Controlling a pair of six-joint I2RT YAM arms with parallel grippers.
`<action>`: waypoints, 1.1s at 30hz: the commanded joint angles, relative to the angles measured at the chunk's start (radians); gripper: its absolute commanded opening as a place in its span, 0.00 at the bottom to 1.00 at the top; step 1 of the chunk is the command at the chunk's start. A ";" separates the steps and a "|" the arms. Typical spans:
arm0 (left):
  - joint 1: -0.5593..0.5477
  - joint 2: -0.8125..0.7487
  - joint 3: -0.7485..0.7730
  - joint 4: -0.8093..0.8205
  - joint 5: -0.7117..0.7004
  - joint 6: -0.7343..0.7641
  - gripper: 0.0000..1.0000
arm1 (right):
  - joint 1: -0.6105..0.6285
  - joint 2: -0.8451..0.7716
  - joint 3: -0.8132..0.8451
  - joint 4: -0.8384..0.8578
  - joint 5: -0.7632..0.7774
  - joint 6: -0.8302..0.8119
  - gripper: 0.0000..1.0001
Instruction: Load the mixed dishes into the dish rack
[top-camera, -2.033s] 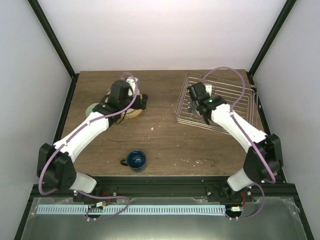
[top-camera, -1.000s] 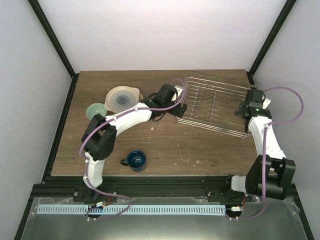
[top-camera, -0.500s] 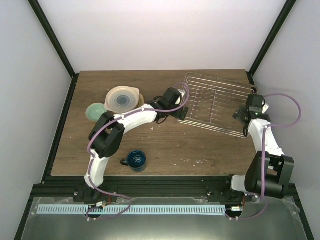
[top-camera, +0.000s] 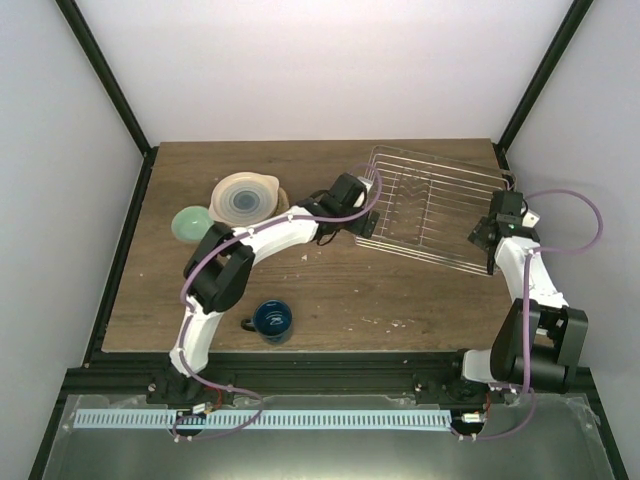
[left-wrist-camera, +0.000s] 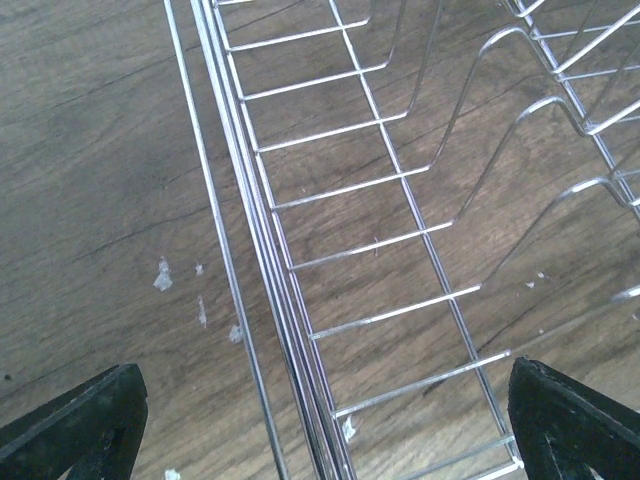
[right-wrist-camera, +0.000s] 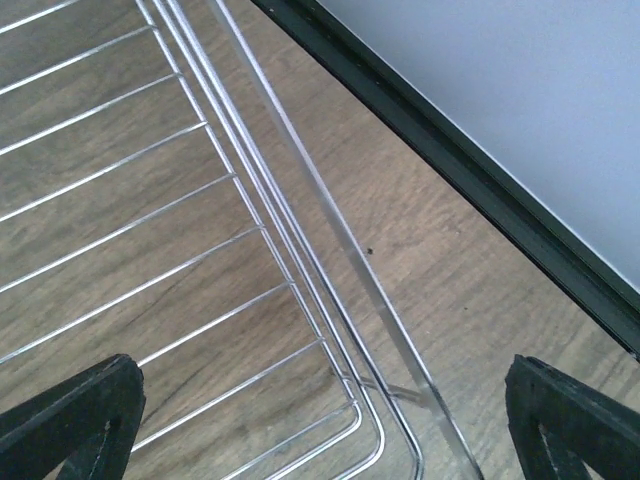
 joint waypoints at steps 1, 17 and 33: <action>-0.007 0.056 0.058 -0.057 -0.017 0.008 1.00 | -0.011 0.005 0.044 -0.038 0.039 0.016 1.00; -0.007 0.004 -0.009 -0.132 -0.031 0.000 1.00 | -0.014 0.077 -0.006 0.023 -0.059 -0.013 1.00; -0.046 -0.160 -0.158 -0.186 0.015 -0.010 1.00 | -0.014 0.214 0.169 -0.058 -0.092 -0.115 1.00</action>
